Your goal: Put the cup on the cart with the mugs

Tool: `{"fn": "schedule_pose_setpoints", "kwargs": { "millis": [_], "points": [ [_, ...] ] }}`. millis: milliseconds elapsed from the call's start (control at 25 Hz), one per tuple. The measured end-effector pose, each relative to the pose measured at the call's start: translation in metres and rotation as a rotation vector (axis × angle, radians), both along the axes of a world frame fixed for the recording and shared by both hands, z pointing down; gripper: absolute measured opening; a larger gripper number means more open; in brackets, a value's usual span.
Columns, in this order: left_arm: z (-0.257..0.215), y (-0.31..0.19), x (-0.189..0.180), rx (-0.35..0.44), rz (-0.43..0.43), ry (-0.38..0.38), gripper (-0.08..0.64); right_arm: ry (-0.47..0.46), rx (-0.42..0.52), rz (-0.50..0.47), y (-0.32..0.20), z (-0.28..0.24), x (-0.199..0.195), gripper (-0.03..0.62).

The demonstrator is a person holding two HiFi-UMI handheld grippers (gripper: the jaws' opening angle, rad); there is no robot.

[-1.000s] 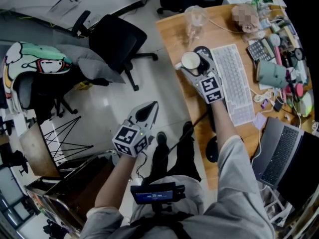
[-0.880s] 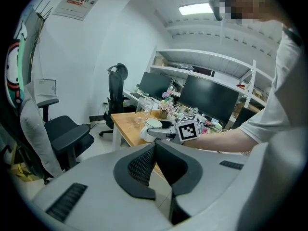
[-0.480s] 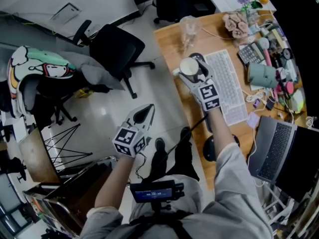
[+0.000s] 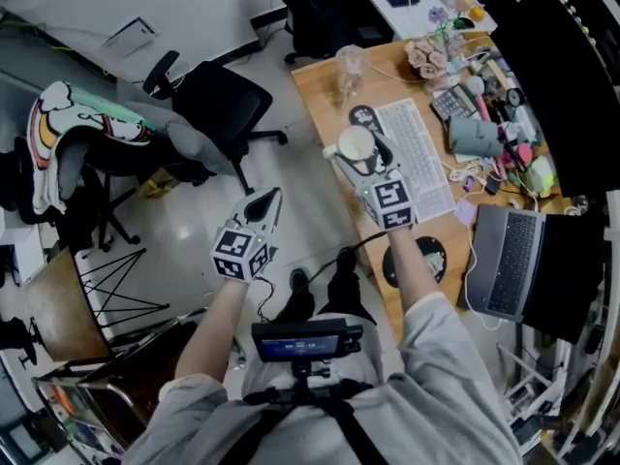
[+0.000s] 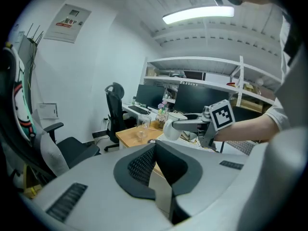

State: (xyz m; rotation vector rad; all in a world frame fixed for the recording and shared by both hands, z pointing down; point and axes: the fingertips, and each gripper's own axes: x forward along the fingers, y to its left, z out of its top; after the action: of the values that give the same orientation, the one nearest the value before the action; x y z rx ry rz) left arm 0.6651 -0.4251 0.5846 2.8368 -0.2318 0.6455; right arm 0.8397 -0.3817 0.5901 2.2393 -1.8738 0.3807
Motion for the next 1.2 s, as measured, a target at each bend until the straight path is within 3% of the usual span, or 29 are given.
{"fn": "schedule_pose_setpoints", "kwargs": {
  "millis": [400, 760, 1200],
  "points": [
    [-0.027, 0.004, -0.058, 0.048, 0.024, 0.046, 0.002, 0.021, 0.023, 0.077, 0.055, -0.052, -0.085, 0.379],
    [-0.040, 0.019, -0.104, 0.065, 0.061, 0.076, 0.002, 0.031, 0.044, 0.087, 0.089, -0.077, -0.151, 0.379],
    [-0.062, 0.081, -0.156, 0.093, -0.061, 0.097, 0.001, 0.021, 0.046, -0.027, 0.152, -0.086, -0.206, 0.379]
  ]
}}
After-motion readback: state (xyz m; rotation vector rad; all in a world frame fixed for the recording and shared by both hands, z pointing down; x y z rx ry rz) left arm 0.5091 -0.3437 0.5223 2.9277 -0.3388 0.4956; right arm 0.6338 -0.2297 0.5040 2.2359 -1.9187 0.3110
